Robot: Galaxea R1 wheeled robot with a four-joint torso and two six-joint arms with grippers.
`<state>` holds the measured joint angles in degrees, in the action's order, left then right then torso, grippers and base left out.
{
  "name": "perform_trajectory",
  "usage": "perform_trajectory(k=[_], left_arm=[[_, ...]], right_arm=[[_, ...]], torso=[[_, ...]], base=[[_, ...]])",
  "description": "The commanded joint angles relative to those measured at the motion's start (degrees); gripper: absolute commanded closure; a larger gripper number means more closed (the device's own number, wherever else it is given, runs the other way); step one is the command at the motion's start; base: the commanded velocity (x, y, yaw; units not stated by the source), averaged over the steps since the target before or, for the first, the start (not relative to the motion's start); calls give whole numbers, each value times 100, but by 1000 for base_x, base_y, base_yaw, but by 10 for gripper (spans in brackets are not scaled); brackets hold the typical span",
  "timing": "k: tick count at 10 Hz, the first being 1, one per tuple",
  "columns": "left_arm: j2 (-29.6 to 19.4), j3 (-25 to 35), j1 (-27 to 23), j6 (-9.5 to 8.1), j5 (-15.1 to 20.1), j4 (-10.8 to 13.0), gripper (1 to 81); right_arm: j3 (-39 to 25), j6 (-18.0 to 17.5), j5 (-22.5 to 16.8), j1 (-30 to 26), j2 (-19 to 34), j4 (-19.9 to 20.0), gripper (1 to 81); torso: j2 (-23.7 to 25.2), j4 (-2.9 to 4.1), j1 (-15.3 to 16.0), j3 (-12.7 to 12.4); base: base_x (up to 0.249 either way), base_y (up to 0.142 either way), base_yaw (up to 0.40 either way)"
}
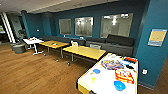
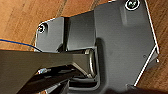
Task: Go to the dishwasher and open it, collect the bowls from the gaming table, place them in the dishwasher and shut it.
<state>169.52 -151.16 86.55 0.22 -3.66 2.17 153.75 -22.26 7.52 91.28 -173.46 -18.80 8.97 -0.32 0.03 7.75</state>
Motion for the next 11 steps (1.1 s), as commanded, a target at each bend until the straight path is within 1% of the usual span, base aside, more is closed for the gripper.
perform_trajectory(k=[1,8,11], left_arm=[[-6,34,-310,40,278,38,10],[3,34,-310,40,278,38,10],[3,34,-310,40,278,38,10]], right_arm=[[-48,11,-225,-273,2,-63,10],[-48,11,-225,-272,-7,-63,10],[-56,11,-225,-272,-16,-63,10]], torso=[[0,0,0,0],[0,0,-2,0],[0,0,0,0]], base=[[158,113,0],[156,110,0],[128,72,0]])
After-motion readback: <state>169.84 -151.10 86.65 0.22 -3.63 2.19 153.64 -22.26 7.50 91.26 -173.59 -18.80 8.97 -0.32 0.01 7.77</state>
